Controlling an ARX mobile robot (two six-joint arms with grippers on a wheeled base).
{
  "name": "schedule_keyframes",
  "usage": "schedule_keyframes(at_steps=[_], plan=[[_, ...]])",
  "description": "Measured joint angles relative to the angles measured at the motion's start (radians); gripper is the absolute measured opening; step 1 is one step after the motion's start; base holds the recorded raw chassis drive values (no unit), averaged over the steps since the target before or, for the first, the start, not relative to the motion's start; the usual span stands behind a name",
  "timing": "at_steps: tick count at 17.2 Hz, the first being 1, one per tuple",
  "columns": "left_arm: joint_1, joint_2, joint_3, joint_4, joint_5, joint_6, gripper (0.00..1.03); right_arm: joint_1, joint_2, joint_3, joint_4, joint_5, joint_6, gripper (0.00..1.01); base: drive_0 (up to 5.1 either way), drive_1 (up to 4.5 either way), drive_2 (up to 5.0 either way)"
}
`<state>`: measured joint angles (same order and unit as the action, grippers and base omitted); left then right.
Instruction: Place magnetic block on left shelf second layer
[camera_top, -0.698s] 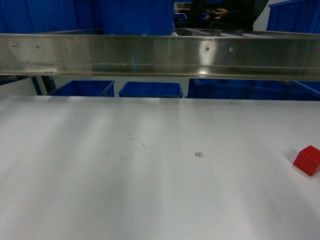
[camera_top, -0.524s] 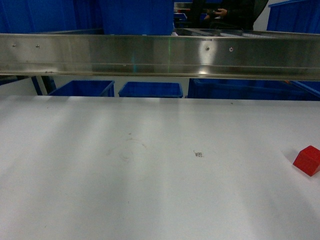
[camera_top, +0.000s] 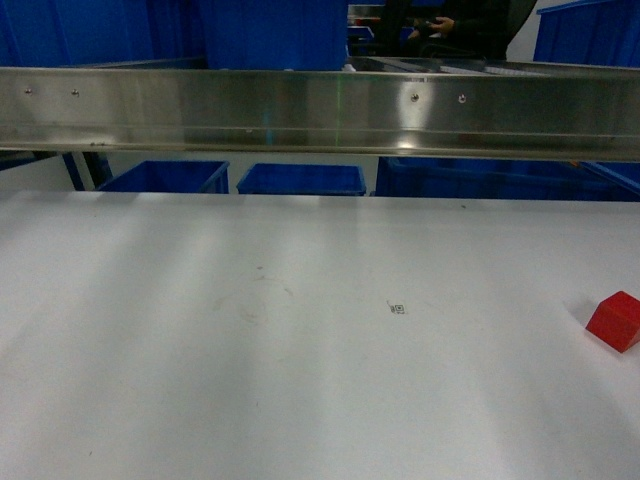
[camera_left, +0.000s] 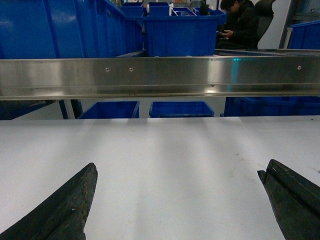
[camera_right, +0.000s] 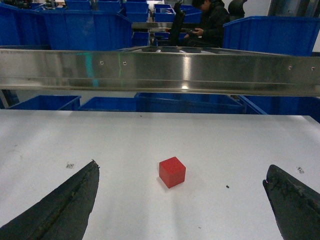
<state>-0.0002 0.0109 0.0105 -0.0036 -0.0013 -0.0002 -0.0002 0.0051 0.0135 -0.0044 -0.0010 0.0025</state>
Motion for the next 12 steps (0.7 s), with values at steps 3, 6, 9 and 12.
schedule_keyframes(at_steps=[3, 6, 9, 12], plan=[[0.000, 0.000, 0.000, 0.000, 0.000, 0.000, 0.98, 0.071, 0.083, 0.004, 0.037, 0.087, 0.013, 0.98, 0.0, 0.00, 0.0], [0.000, 0.000, 0.000, 0.000, 0.000, 0.000, 0.98, 0.144, 0.230, 0.021, 0.134, 0.125, 0.033, 0.98, 0.0, 0.00, 0.0], [0.000, 0.000, 0.000, 0.000, 0.000, 0.000, 0.98, 0.180, 0.786, 0.215, 0.482, 0.133, 0.102, 0.98, 0.0, 0.00, 0.0], [0.000, 0.000, 0.000, 0.000, 0.001, 0.000, 0.98, 0.129, 1.701, 0.678, 0.507, 0.221, 0.114, 0.98, 0.0, 0.00, 0.0]])
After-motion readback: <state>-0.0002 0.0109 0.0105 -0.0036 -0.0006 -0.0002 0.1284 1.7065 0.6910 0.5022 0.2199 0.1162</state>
